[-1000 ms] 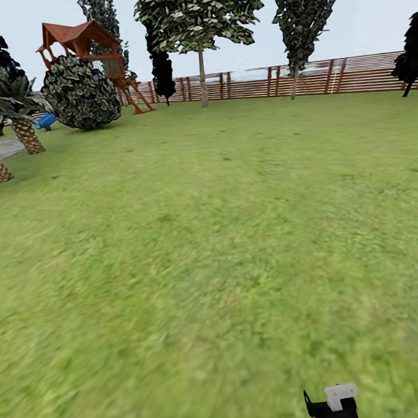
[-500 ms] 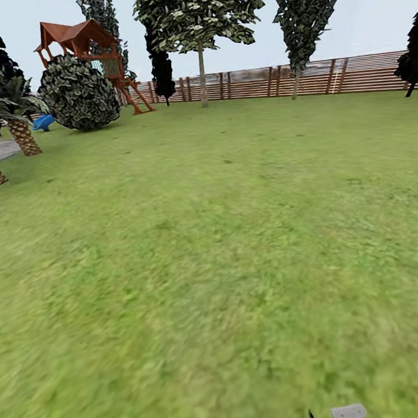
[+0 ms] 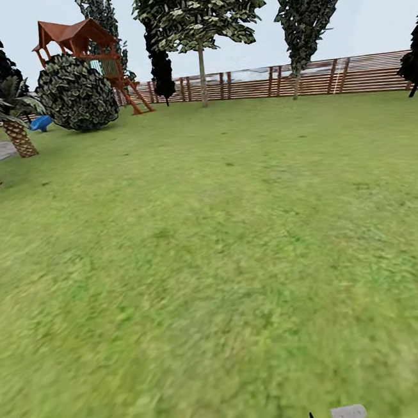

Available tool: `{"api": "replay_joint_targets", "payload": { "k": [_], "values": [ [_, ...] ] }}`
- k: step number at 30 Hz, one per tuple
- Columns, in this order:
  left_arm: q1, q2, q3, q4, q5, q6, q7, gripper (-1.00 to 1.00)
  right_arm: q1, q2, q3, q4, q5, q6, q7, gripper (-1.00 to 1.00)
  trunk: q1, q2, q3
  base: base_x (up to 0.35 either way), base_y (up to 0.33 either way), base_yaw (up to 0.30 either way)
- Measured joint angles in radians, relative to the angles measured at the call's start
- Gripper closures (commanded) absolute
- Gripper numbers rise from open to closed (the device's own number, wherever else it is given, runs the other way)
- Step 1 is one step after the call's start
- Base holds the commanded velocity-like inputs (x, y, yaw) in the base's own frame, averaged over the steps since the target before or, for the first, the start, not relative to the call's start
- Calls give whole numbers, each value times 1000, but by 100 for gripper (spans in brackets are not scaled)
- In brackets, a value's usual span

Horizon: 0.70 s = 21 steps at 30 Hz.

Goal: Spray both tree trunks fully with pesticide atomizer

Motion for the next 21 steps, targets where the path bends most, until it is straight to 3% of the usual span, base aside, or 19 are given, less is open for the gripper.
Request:
{"api": "replay_joint_targets", "payload": {
  "k": [21],
  "values": [
    [12, 8, 1, 15, -11, -2, -2, 100, 1, 0, 0, 0, 0, 0, 0, -100, 0, 0, 0, 338, 0, 0]
  ]
}}
